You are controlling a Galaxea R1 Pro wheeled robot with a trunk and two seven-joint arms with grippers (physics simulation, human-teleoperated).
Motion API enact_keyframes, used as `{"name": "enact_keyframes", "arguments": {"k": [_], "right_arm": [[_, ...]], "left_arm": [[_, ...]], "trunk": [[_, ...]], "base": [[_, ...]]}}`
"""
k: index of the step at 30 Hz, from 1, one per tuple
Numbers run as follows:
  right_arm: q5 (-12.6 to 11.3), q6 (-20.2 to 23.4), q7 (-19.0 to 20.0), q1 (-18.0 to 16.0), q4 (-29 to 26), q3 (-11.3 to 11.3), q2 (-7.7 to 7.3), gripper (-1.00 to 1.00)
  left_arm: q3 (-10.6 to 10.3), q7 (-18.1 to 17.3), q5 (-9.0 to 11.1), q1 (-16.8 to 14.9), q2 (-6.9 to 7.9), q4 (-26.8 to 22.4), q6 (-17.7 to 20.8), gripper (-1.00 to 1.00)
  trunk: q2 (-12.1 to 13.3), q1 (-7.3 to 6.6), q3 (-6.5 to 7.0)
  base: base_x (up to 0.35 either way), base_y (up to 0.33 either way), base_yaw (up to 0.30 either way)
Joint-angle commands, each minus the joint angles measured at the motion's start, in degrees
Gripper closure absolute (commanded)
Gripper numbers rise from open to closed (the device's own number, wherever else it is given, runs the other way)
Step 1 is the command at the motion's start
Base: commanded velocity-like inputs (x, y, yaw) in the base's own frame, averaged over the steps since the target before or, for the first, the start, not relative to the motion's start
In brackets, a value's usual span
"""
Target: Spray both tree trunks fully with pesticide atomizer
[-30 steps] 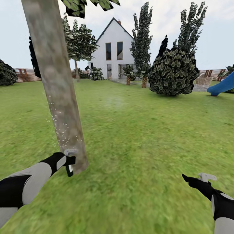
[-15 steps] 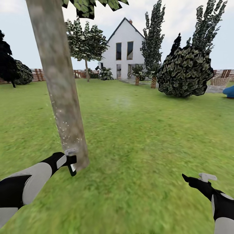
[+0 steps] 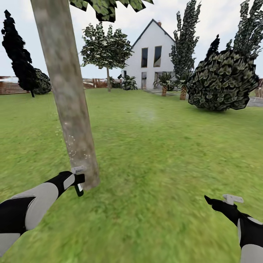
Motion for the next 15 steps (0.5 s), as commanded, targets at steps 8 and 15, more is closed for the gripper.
{"name": "enact_keyframes", "arguments": {"k": [8, 15], "right_arm": [[0.0, 0.0, -0.01, 0.0, 0.0, 0.05, 0.0, -1.0], [0.0, 0.0, -0.01, 0.01, 0.0, 0.05, 0.0, -1.0]], "left_arm": [[0.0, 3.34, 0.0, 0.06, 0.0, 0.0, -0.01, 1.0], [0.01, 3.73, 0.08, 0.09, 0.0, 0.03, -1.2, 1.0]], "trunk": [[0.0, 0.0, 0.0], [0.0, 0.0, 0.0]], "base": [[0.138, -0.323, 0.259], [0.145, -0.322, 0.273]]}}
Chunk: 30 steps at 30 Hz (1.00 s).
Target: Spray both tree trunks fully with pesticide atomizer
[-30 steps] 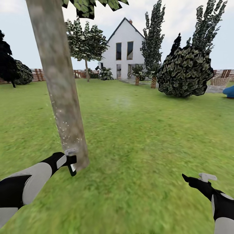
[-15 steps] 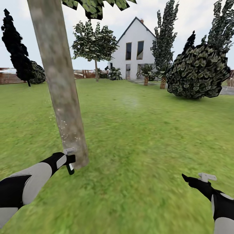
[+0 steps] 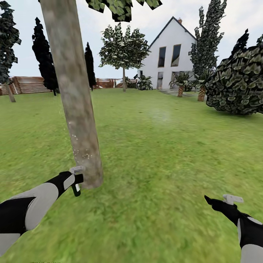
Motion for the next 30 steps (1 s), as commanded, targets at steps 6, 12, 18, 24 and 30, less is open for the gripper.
{"name": "enact_keyframes", "arguments": {"k": [6, 12, 18, 24, 30], "right_arm": [[0.0, 0.0, 0.0, -0.01, 0.0, 0.01, 0.0, -1.0], [0.0, 0.0, 0.0, -0.01, 0.0, 0.02, 0.0, -1.0], [0.0, 0.0, 0.0, -0.01, 0.0, -0.05, 0.0, -1.0], [0.0, 0.0, 0.0, -0.01, 0.0, -0.03, 0.0, -1.0], [0.0, -0.02, 0.0, -0.01, 0.0, 0.01, 0.0, -1.0]], "left_arm": [[-0.03, 0.01, -0.01, 0.0, 0.08, 0.0, -0.04, 1.0], [-0.03, 0.02, -0.01, 0.0, 0.08, -0.03, -0.04, 1.0], [-0.03, 0.0, -0.01, 0.17, 0.08, 0.01, -0.04, 1.0], [-0.03, 0.02, -0.01, 0.17, 0.0, 0.03, -0.04, 1.0], [-0.03, 0.02, -0.01, 0.17, -0.01, 0.01, -0.04, 1.0]], "trunk": [[0.0, 0.0, 0.0], [0.0, 0.0, 0.0], [0.0, 0.0, 0.0], [0.0, 0.0, 0.0], [0.0, 0.0, 0.0]], "base": [[0.165, -0.309, 0.273], [0.186, -0.294, 0.273], [0.187, -0.293, 0.165], [0.18, -0.293, 0.156], [0.122, -0.308, 0.261]]}}
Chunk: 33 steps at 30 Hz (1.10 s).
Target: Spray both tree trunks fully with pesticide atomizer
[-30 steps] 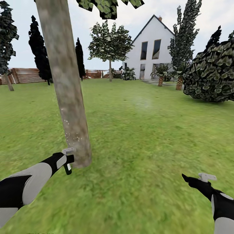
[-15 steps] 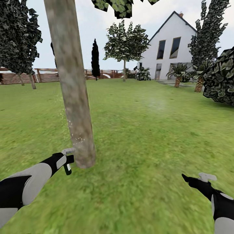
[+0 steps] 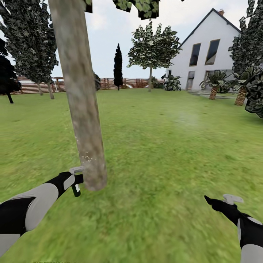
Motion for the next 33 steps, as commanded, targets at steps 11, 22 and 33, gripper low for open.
{"name": "enact_keyframes", "arguments": {"k": [11, 22, 33], "right_arm": [[0.0, -0.02, 0.0, 0.0, 0.01, 0.01, 0.0, -1.0], [0.0, -0.05, 0.0, 0.0, 0.0, -0.04, 0.0, -1.0], [0.0, 0.01, 0.17, 0.0, 0.01, -0.16, -0.09, -1.0]], "left_arm": [[-0.03, 0.0, -0.01, 0.0, 0.0, 0.01, 0.0, 1.0], [-0.08, -0.07, -0.01, 0.01, 0.0, 0.01, -0.34, 1.0], [-0.16, 4.14, -0.43, 0.79, 0.04, -17.18, 10.32, 1.0]], "trunk": [[0.0, 0.0, 0.0], [0.0, 0.0, 0.0], [0.0, 0.0, 0.0]], "base": [[0.082, -0.318, 0.263], [0.102, -0.296, 0.207], [0.007, -0.011, 0.002]]}}
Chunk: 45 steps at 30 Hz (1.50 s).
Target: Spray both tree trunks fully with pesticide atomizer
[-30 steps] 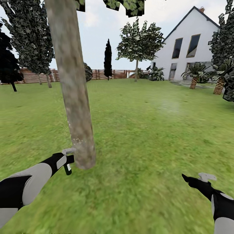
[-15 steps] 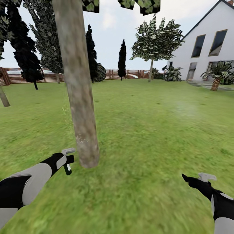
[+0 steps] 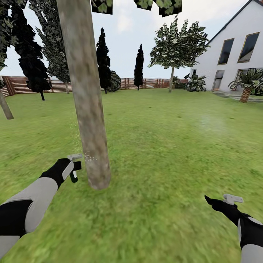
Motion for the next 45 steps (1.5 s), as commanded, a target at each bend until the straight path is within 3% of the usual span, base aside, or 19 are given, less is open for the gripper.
{"name": "enact_keyframes", "arguments": {"k": [1, 8, 12, 21, 23, 25, 27, 31, 33, 35, 36, 38, 41, 45], "right_arm": [[0.0, 0.0, 0.05, 0.0, 0.0, 0.0, 0.0, -1.0], [0.0, 0.0, 0.09, 0.0, -0.01, 0.0, -0.02, -1.0], [0.0, 0.0, 0.1, 0.01, -0.01, 0.0, -0.09, -1.0], [0.0, 0.01, 0.1, 0.0, -0.01, 0.0, -0.09, -1.0], [0.0, 0.0, 0.09, 0.0, -0.01, 0.0, -0.09, -1.0], [0.0, 0.0, 0.09, 0.0, -0.01, 0.0, -0.09, -1.0], [0.0, 0.0, 0.05, 0.0, -0.01, 0.0, -0.13, -1.0], [0.0, 0.0, 0.02, 0.0, -0.01, 0.0, -0.15, -1.0], [0.0, 0.0, 0.05, 0.0, -0.01, 0.0, -0.16, -1.0], [0.0, 0.0, 0.06, 0.0, -0.01, 0.0, -0.18, -1.0], [0.0, 0.0, 0.08, 0.0, -0.01, 0.0, -0.18, -1.0], [0.0, 0.0, 0.09, 0.0, -0.01, 0.0, -0.18, -1.0], [0.0, 0.0, 0.09, 0.0, -0.01, 0.0, -0.18, -1.0], [0.0, 0.0, 0.09, 0.0, -0.01, 0.0, -0.18, -1.0]], "left_arm": [[-0.03, 0.09, -0.03, 0.0, -0.02, -0.47, 0.48, 1.0], [-0.26, 0.23, -0.21, -0.34, -0.48, -2.81, 2.59, 1.0], [-0.55, 0.18, -0.3, -0.35, -1.34, -4.26, 5.69, 1.0], [-1.7, 0.18, -0.49, -0.35, -1.68, -4.45, 6.14, 1.0], [-1.93, 0.18, -3.85, -0.39, -1.24, -4.45, 6.22, 1.0], [-1.93, 0.18, -8.83, -0.49, -0.57, -4.45, 6.29, 1.0], [-1.9, 0.23, -11.32, -0.52, 0.3, -4.45, 6.31, 1.0], [-1.85, 0.24, -11.87, -0.6, 1.34, -5.18, 6.31, 1.0], [-1.88, 0.22, -11.71, -0.61, -0.17, -5.51, 6.36, 1.0], [-1.89, 0.26, -11.71, -0.61, -2.77, -6.24, 6.8, 1.0], [-1.9, 0.23, -11.72, -0.61, -3.98, -8.25, 10.33, 1.0], [-1.9, 0.11, -11.73, -0.61, -4.79, -14.77, 17.35, 1.0], [-1.82, 0.15, -11.87, -0.68, -4.46, -17.31, 19.21, 1.0], [-1.81, 0.16, -11.98, -3.85, -3.06, -17.71, 22.87, 1.0]], "trunk": [[0.0, 0.0, 0.0], [0.0, 0.0, 0.0], [0.0, 0.0, 0.0], [0.0, 0.0, 0.0], [0.0, 0.0, 0.0], [0.0, 0.0, 0.0], [0.0, 0.0, 0.0], [0.0, 0.0, 0.0], [0.0, 0.0, 0.0], [0.0, 0.0, 0.0], [0.0, 0.0, 0.0], [0.0, 0.0, 0.0], [0.0, 0.0, 0.0], [0.0, 0.0, 0.0]], "base": [[0.0, 0.0, 0.0], [0.002, 0.0, 0.0], [0.238, 0.0, 0.0], [0.101, 0.0, -0.131], [0.001, 0.0, -0.006], [0.0, 0.0, -0.001], [0.0, 0.0, 0.0], [0.0, 0.0, 0.0], [0.0, 0.0, 0.0], [0.0, 0.0, 0.0], [0.0, 0.0, 0.0], [0.0, 0.0, 0.0], [0.0, 0.0, 0.0], [0.0, 0.0, 0.0]]}}
